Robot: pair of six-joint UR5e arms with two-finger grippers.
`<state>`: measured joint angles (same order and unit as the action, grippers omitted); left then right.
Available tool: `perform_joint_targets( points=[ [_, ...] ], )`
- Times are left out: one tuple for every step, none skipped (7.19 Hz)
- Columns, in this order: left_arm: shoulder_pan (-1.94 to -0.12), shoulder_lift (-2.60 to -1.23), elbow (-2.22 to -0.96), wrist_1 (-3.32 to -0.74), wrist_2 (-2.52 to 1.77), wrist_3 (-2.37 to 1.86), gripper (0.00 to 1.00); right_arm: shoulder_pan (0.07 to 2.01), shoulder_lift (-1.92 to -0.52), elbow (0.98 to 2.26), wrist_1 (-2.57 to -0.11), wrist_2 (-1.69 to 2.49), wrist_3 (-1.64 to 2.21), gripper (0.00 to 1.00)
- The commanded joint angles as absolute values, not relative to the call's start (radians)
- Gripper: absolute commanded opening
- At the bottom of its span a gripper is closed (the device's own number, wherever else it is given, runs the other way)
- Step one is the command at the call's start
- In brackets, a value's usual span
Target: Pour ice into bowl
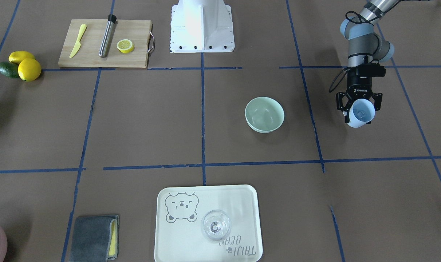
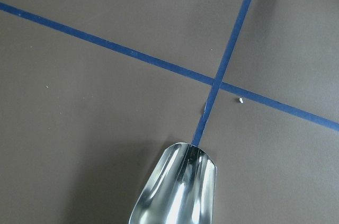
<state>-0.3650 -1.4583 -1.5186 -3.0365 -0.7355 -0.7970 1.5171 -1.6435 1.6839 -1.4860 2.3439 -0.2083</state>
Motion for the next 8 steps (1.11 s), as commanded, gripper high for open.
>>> perform_joint_targets(
  points=[
    [-0.362,-1.486,-1.655,-3.027,-0.739,-0.62,0.0,1.517,-1.647,1.681,-1.486,2.344,-0.209,1.0],
    [-0.359,-1.514,-1.628,-3.025,-0.717,-0.475,0.0,1.517,-1.651,1.68,-1.486,2.342,-0.209,1.0],
    [-0.359,-1.584,-1.62,-3.017,-0.692,-0.34,0.0,1.519,-1.654,1.68,-1.486,2.344,-0.209,1.0],
    [-0.357,-1.609,-1.615,-2.932,-0.68,-0.268,0.0,1.523,-1.663,1.68,-1.486,2.344,-0.209,1.0],
    [-0.357,-1.656,-1.615,-2.825,-0.68,-0.196,0.0,1.535,-1.67,1.68,-1.486,2.344,-0.209,1.0],
    [-0.356,-1.663,-1.614,-2.804,-0.681,-0.126,0.0,1.537,-1.675,1.68,-1.486,2.344,-0.209,1.0],
    [-0.357,-1.664,-1.629,-2.804,-0.681,-0.041,0.0,1.537,-1.677,1.68,-1.486,2.342,-0.209,1.0],
    [-0.356,-1.664,-1.609,-2.803,-0.68,0.024,0.0,1.537,-1.678,1.678,-1.486,2.342,-0.209,1.0]
  ],
)
